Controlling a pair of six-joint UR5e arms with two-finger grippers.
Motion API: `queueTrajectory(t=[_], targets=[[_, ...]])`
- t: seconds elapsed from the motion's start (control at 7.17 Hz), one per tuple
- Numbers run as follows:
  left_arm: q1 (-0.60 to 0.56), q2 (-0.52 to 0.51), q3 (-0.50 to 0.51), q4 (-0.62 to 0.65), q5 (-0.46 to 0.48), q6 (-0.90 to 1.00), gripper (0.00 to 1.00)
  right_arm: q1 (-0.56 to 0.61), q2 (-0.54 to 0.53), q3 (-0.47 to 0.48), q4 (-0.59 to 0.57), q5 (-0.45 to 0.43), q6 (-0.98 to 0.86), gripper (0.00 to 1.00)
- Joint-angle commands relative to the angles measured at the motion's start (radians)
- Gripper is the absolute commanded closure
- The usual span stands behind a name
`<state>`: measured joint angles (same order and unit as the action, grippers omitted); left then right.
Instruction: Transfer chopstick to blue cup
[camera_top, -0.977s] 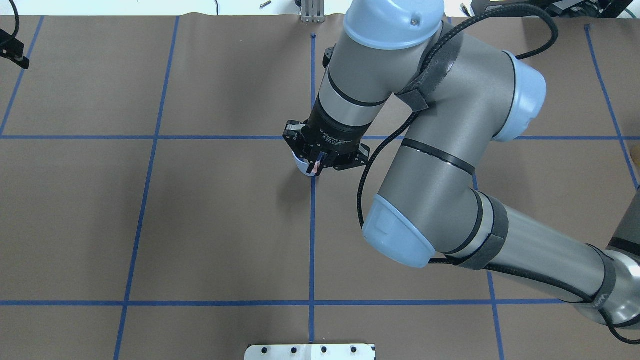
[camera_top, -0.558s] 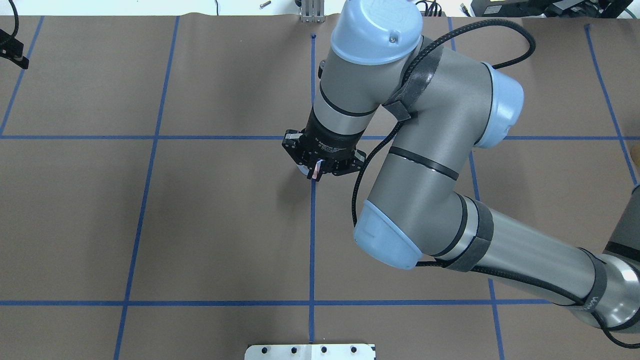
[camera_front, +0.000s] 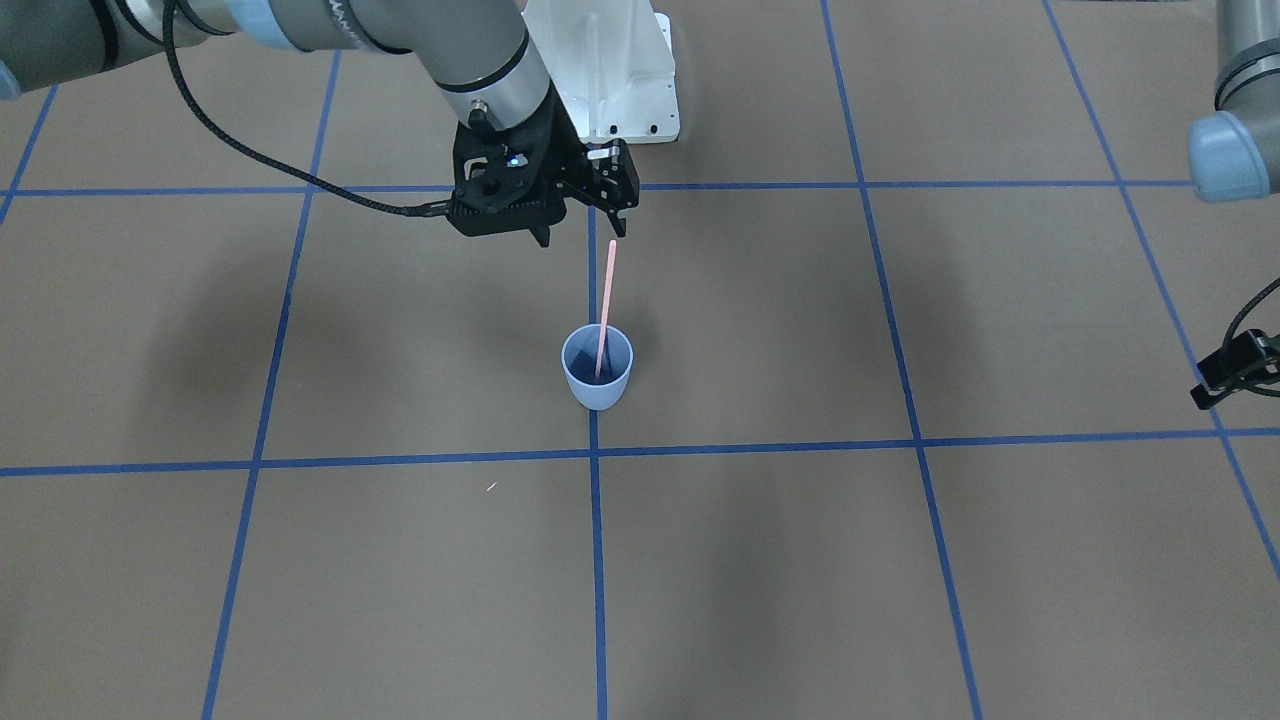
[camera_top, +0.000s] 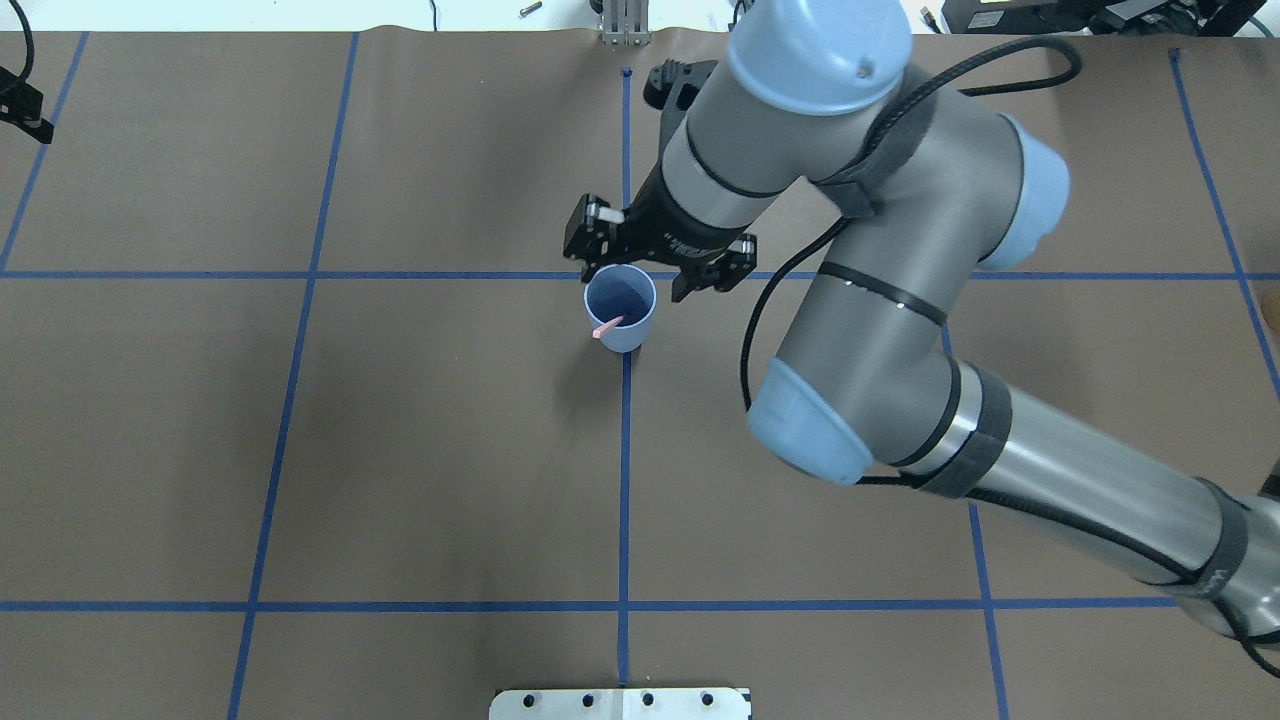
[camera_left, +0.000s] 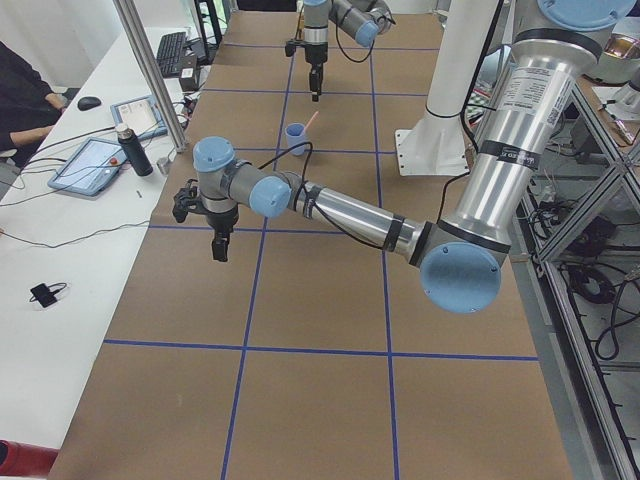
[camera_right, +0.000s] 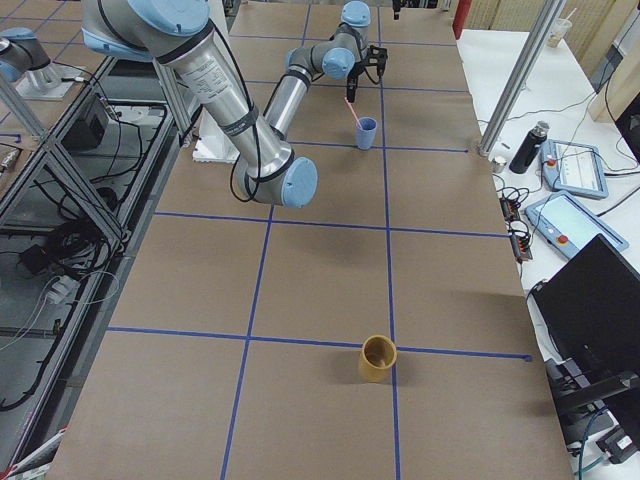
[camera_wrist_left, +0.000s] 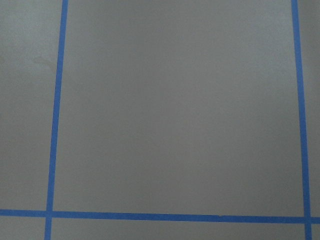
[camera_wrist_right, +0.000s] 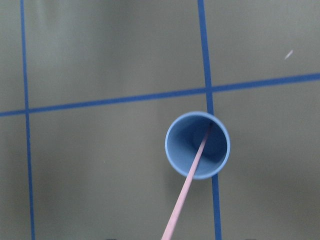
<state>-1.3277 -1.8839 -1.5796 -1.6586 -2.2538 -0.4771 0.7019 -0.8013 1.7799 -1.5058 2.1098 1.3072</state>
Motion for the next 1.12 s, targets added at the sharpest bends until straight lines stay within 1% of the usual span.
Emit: queueTrajectory(t=[0.0,0.14,0.28,0.42,0.56,0.7,0.84,0.98], targets=[[-0.019,0.002,0.003,0.000,-0.012,-0.003,0.01,0.216,-0.149,0.009,0.139,0.185,-0.069,0.00],[-0.034,0.014,0.004,-0.001,-0.012,-0.002,0.01,0.357,-0.221,0.007,0.131,0.316,-0.209,0.00],[-0.050,0.014,-0.002,-0.001,-0.015,0.000,0.01,0.455,-0.293,0.003,0.118,0.338,-0.361,0.00],[-0.056,0.034,-0.011,-0.001,-0.012,0.030,0.02,0.529,-0.402,0.010,0.057,0.325,-0.576,0.00],[-0.094,0.067,-0.010,0.000,-0.012,0.158,0.02,0.621,-0.550,0.007,0.052,0.284,-0.899,0.00],[-0.151,0.106,-0.001,0.013,-0.009,0.289,0.01,0.680,-0.663,-0.002,0.049,0.191,-1.115,0.00],[-0.216,0.133,0.050,0.014,-0.013,0.381,0.01,0.723,-0.738,-0.010,0.044,0.135,-1.166,0.00],[-0.249,0.161,0.081,0.013,-0.015,0.432,0.01,0.793,-0.778,-0.029,0.044,0.150,-1.181,0.00]])
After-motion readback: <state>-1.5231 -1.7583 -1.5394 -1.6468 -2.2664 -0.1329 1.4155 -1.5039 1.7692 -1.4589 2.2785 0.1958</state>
